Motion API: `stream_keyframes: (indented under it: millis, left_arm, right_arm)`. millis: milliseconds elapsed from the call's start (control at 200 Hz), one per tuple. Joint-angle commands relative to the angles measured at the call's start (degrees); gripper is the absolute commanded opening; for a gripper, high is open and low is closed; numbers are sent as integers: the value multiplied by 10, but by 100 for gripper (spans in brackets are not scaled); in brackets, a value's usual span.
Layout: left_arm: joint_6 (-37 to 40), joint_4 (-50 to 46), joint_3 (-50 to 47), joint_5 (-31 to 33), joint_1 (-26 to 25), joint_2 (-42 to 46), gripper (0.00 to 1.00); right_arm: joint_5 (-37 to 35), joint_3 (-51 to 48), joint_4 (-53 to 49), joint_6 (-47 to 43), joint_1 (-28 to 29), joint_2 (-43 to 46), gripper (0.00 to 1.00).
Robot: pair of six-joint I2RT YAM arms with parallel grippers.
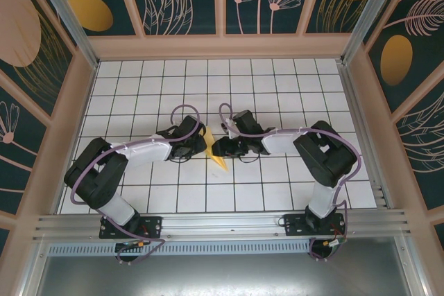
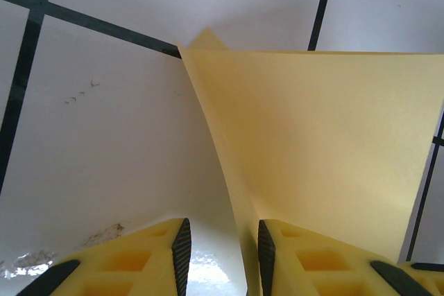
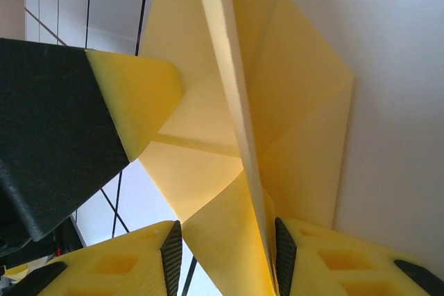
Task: Fold a paper plane with a square sheet of paper (pick it up from the middle)
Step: Move a paper plane to the center of the table.
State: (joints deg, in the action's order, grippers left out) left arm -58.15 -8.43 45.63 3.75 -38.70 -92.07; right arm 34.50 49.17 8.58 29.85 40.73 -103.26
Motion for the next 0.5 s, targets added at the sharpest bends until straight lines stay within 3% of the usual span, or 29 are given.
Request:
stream_keyframes:
  millis: [0,270,490]
  left_arm:
    - [9,-13,-5,10,-2,11,34]
    - [9,-12,-6,9,-1,12,34]
    - [9,-10,-10,9,-2,15,34]
  right_arm:
    - [-2,15,-9,-23,4,-2,42]
    - [30,3,15,-27,8,6,49]
    - [-2,20,-14,-38,9,-15,41]
